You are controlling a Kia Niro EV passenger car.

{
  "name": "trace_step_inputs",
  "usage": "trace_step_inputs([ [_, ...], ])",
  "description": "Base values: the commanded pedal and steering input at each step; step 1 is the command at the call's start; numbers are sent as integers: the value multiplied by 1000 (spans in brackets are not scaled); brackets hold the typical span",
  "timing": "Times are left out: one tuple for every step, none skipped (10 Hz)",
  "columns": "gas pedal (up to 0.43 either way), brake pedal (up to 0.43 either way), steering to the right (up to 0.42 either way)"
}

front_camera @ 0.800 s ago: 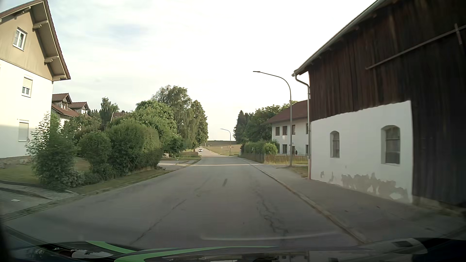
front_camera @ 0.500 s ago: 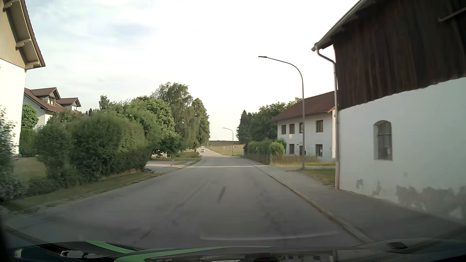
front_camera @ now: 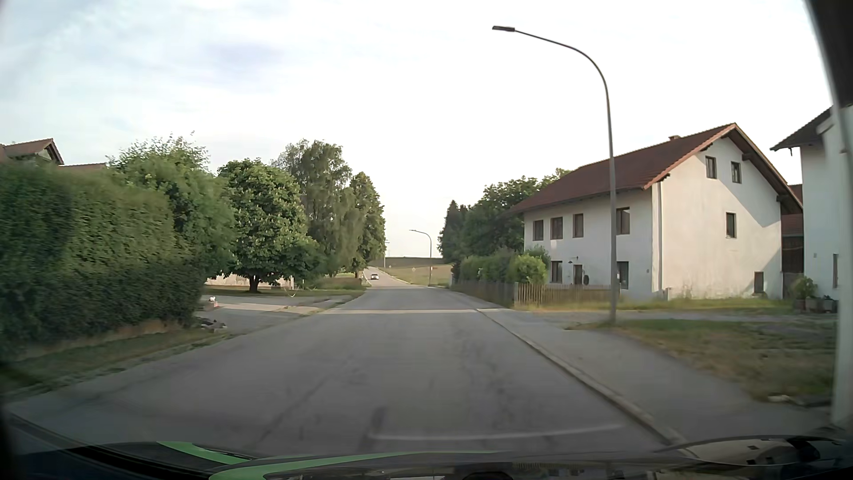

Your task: Follow the waypoints while adhering to traffic rules and regulations

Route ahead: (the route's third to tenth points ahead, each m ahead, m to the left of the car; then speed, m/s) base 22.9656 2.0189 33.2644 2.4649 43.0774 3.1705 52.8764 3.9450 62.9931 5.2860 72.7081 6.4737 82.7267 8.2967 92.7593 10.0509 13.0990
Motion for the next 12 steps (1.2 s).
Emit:
trace_step_inputs([
  [98, 0, -4],
  [98, 0, -5],
  [98, 0, -6],
  [98, 0, -6],
  [98, 0, -5],
  [79, 0, -6],
  [39, 0, -5],
  [39, 0, -6],
  [39, 0, -6],
  [39, 0, -7],
  [39, 0, -8],
  [39, 0, -9],
])
